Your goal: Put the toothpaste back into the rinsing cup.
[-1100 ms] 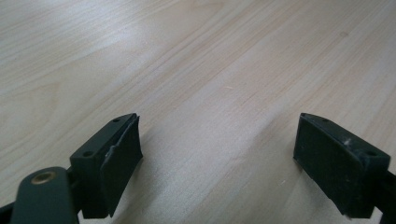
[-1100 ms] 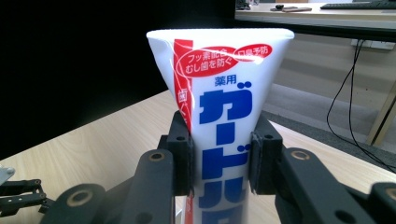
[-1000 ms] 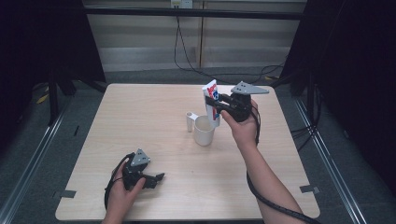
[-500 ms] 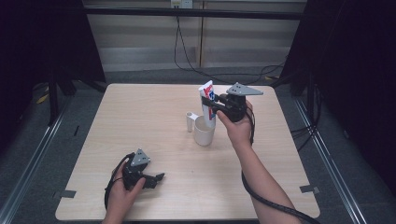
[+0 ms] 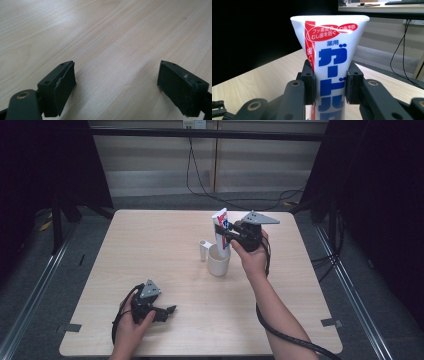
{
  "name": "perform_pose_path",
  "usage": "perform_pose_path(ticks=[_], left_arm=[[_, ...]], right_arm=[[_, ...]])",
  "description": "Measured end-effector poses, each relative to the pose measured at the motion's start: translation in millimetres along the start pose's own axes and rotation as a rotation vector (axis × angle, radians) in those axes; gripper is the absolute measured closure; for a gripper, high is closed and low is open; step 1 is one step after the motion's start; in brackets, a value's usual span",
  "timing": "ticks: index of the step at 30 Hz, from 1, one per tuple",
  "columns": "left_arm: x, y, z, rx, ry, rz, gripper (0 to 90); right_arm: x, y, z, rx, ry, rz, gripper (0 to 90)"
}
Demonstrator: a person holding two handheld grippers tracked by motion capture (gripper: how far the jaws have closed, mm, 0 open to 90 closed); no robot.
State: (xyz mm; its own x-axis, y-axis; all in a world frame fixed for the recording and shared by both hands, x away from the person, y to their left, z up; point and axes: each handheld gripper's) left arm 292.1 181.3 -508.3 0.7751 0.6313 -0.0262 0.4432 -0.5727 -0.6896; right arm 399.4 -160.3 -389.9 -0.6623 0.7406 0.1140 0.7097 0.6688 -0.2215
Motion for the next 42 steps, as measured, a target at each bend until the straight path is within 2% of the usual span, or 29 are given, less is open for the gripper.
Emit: perform_pose_path(ticks=[24,29,42], left_arm=[[0.0,0.0,0.0,0.0,0.0,0.0,14.7],[0.0,0.0,0.0,0.0,0.0,0.0,14.7],[0.0,0.0,0.0,0.0,0.0,0.0,14.7]], right_arm=[[0.6,9.9,20.3,0.019,-0.019,0.002,66.3],[0.5,10.7,24.3,0.022,-0.006,0.0,66.2],[1.8,12.6,32.4,0.045,-0.025,0.008,66.0]])
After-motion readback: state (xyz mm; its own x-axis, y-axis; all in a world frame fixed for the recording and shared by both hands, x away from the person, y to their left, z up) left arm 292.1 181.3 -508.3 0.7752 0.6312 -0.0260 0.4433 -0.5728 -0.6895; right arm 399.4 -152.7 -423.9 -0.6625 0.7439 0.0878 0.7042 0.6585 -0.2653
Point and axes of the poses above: each handheld gripper's, and its own axes: y roughly forward along the jaws, z roughly out of its underside, x roughly to its left, and after that the axes turned 1 degree about z, right-handed
